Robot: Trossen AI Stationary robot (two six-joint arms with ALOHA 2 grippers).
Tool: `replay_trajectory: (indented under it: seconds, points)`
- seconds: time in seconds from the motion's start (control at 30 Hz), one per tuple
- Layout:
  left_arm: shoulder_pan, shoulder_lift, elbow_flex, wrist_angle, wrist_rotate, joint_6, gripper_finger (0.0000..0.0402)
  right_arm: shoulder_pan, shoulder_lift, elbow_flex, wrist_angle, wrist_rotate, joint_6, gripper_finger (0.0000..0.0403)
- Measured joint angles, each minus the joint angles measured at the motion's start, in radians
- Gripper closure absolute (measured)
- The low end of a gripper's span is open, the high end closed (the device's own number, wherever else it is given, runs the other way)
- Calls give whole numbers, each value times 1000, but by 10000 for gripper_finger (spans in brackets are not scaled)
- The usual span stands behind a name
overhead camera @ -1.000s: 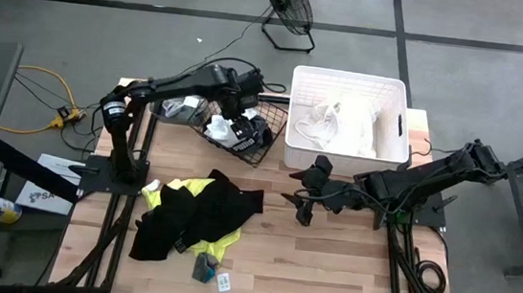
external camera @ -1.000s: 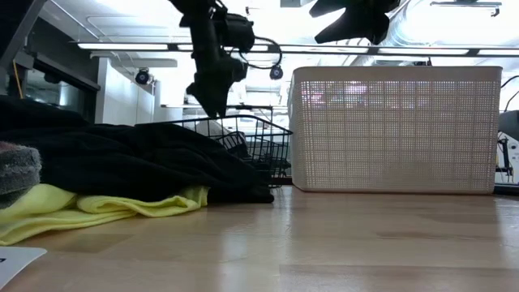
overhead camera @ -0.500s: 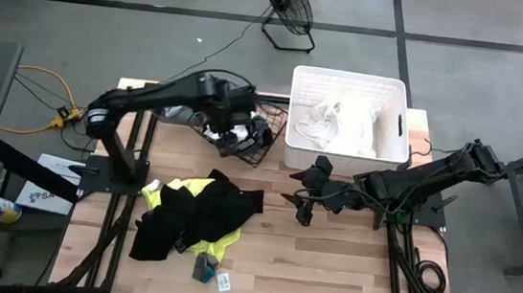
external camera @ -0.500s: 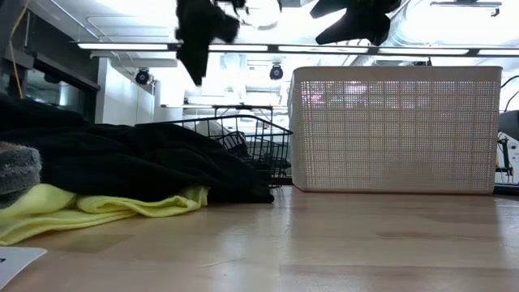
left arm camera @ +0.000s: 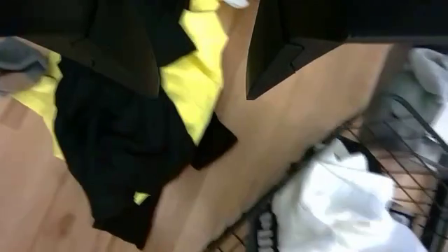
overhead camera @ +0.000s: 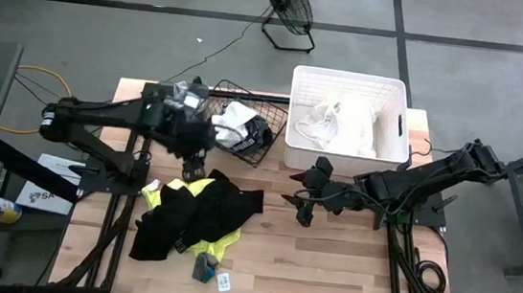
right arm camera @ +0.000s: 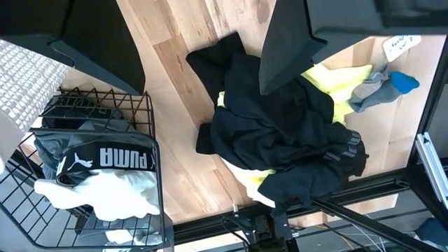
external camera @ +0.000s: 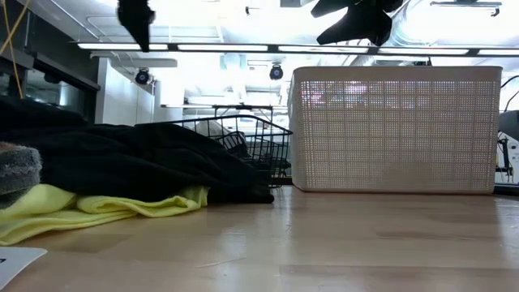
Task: Pick & Place Cloths
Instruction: Put the black underwear into the wire basket
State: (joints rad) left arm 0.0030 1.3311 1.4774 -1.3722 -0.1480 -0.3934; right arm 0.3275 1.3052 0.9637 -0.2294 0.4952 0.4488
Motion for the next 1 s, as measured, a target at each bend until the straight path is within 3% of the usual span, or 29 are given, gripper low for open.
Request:
replay_trajectory:
  seconds: [0.2, 0.53, 0.67, 0.83, 1.0]
  points:
    - [-151, -91, -148, 49, -2, -187, 192, 0, 0, 0, 0, 0, 0, 128]
    - [-380, -104, -328, 71, -3, -492, 192, 0, 0, 0, 0, 0, 0, 128]
    - [-442, -104, -390, 156, 7, -497, 192, 0, 0, 0, 0, 0, 0, 128]
    - [-528, -104, -441, 321, 38, -380, 192, 0, 0, 0, 0, 0, -6, 128]
    - [-577, -104, -445, 331, 20, -373, 192, 0, 0, 0, 0, 0, -7, 128]
